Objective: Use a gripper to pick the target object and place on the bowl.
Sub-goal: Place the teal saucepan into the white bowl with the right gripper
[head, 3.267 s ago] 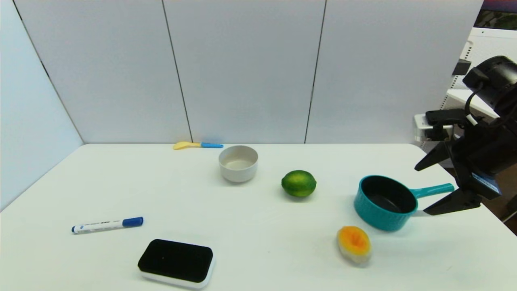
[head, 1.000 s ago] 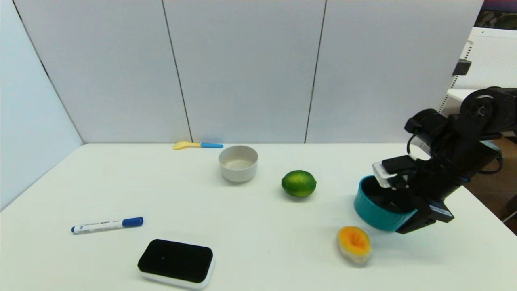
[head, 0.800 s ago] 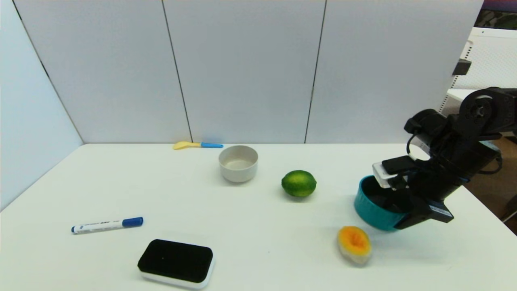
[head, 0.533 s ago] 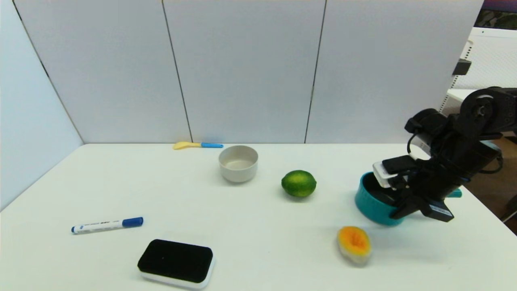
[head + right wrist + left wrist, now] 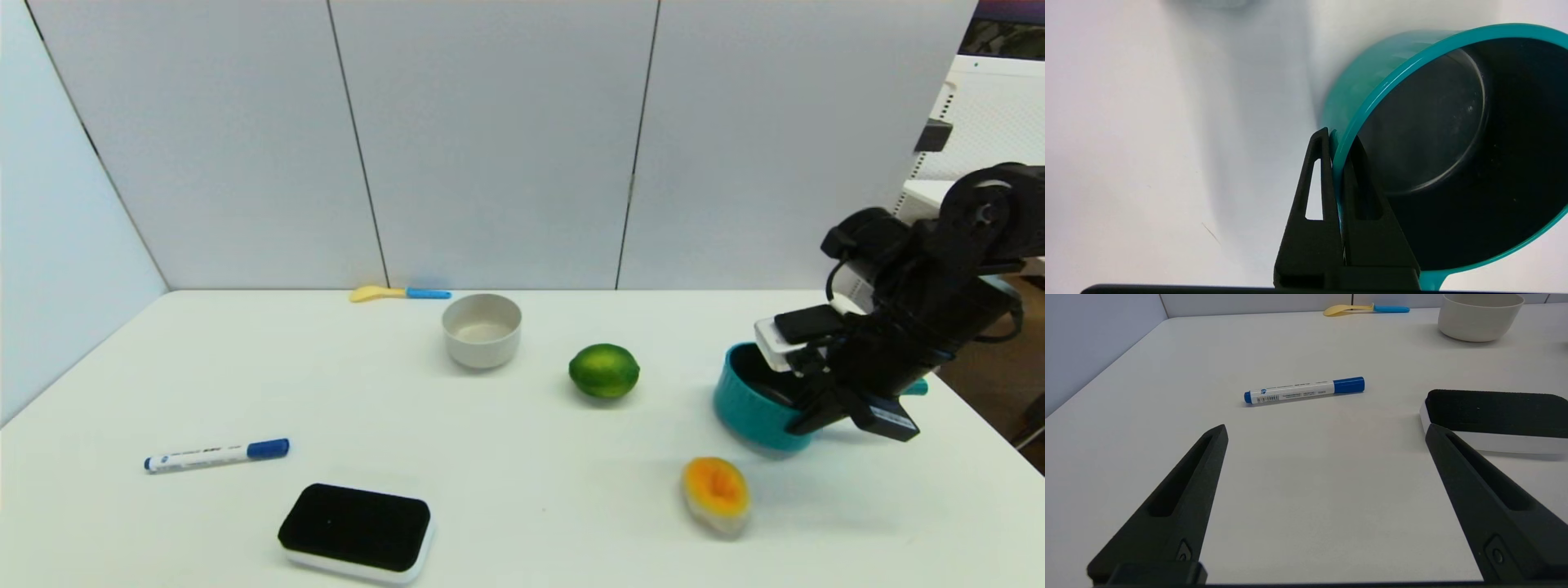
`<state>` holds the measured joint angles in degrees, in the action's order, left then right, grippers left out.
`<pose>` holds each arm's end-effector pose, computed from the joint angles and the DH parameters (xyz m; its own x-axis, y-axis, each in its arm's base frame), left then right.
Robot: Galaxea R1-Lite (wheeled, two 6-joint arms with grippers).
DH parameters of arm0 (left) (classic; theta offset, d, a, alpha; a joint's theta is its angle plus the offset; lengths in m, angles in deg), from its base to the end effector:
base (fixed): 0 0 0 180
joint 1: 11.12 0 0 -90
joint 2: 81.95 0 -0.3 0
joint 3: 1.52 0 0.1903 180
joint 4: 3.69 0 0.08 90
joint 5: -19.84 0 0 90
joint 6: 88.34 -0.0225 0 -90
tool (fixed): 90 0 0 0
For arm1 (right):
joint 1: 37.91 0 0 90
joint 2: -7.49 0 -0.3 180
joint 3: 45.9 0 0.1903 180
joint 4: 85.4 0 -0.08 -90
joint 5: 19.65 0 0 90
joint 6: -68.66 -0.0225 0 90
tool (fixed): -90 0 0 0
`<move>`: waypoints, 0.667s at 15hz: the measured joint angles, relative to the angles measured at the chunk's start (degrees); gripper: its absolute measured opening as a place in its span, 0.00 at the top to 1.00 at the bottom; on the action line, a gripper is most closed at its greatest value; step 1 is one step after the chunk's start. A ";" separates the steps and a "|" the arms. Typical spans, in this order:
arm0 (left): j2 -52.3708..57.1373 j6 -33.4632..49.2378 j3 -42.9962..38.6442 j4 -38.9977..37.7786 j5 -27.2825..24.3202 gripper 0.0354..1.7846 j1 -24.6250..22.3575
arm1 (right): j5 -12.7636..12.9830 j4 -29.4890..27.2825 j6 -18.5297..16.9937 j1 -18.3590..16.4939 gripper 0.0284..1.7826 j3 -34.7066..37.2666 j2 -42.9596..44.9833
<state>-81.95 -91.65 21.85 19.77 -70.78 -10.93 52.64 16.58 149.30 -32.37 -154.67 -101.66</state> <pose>-0.0228 -0.0002 0.0753 0.9999 -0.0141 -0.0016 0.0142 0.9982 0.0577 0.3070 0.0367 0.1828 0.1613 0.3213 -0.9332 -0.9869 0.0599 -0.1499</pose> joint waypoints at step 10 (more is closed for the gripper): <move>0.00 0.00 0.00 0.00 0.00 0.04 0.00 | -0.09 -0.59 -0.66 7.66 0.97 -23.43 -3.33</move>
<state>-81.95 -91.65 21.85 19.77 -70.78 -10.93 52.55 16.00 148.64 -24.72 -178.10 -104.99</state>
